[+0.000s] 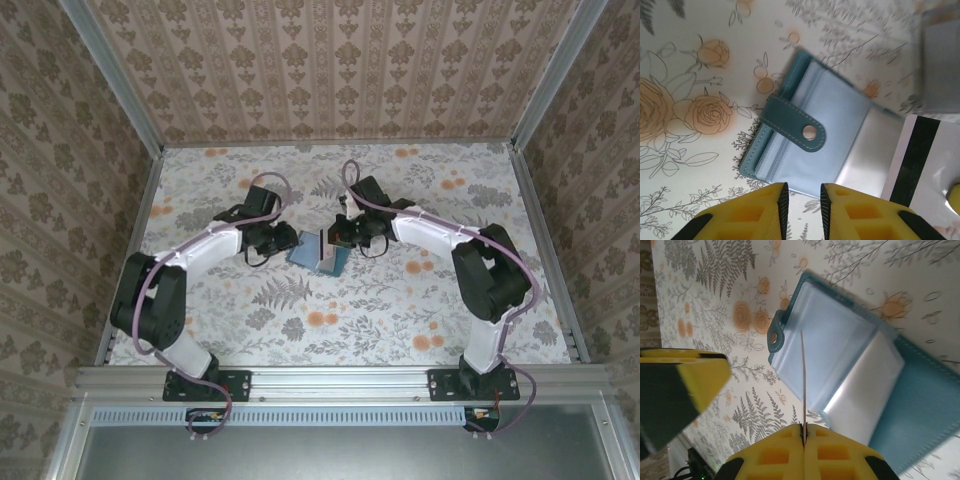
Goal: Put the credit cards into the card holder
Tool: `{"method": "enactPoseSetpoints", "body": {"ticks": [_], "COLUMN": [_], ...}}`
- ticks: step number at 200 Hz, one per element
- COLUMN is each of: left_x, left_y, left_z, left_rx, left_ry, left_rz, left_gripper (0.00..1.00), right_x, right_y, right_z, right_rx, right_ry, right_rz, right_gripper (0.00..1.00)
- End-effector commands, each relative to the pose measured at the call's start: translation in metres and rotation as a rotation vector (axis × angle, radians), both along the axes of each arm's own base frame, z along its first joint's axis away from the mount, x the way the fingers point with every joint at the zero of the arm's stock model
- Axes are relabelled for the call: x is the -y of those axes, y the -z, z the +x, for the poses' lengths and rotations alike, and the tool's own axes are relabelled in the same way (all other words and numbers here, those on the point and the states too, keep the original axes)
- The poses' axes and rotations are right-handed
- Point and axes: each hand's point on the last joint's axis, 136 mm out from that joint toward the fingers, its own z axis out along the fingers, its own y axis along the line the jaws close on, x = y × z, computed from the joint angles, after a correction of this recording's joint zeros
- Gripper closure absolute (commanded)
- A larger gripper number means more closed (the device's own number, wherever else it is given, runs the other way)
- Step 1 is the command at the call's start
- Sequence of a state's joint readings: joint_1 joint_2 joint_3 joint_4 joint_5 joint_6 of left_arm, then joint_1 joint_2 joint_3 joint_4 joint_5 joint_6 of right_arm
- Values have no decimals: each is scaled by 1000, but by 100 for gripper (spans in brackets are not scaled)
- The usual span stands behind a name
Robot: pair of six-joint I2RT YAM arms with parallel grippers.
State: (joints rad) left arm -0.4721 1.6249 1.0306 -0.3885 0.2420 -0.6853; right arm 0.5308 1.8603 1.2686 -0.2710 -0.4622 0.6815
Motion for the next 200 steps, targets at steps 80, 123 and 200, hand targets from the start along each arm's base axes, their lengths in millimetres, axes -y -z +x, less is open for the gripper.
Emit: {"method": "enactPoseSetpoints", "body": {"ticks": [80, 123, 200], "left_x": [6, 2, -2], "left_y": [53, 73, 79], "left_z": [-7, -17, -25], "left_rx": [-134, -171, -194], "left_ry": [91, 76, 73], "left_rz": [29, 35, 45], "left_gripper": [73, 74, 75], "right_x": [0, -6, -13], "right_y": [60, 63, 51], "right_z": [-10, -4, 5], "right_rx": [-143, -171, -162], "right_ry": [130, 116, 46], "right_rz": [71, 114, 134], "right_gripper": [100, 100, 100]}}
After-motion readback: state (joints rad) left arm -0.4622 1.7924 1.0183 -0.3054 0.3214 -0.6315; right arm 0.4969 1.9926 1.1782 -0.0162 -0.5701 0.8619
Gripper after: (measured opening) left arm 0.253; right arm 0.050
